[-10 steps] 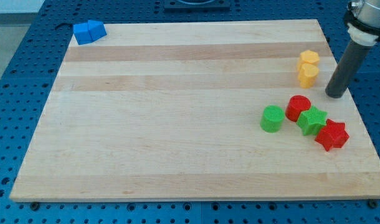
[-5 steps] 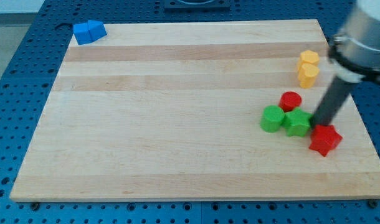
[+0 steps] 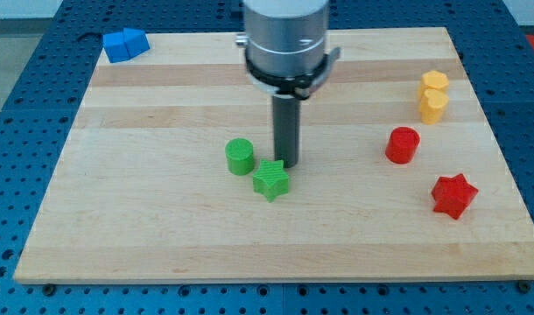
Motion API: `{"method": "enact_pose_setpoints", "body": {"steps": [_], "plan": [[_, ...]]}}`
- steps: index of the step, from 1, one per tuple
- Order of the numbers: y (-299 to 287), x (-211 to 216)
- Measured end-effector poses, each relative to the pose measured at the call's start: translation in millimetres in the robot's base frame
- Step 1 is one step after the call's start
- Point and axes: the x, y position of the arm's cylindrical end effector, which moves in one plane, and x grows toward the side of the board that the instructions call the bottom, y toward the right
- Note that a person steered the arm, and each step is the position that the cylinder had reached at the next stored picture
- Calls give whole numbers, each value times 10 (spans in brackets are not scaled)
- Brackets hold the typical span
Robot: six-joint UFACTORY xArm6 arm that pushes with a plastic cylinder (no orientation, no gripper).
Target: Move green star along with the green circle towards the center left
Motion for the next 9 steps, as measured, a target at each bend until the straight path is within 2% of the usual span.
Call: {"method": "enact_pose_setpoints", "body": {"steps": [2,4,5,7,8,9], "plan": [[186,224],[-192,610],[-573,465],[-995,-275],[-1137,-357],[-937,-347]]}}
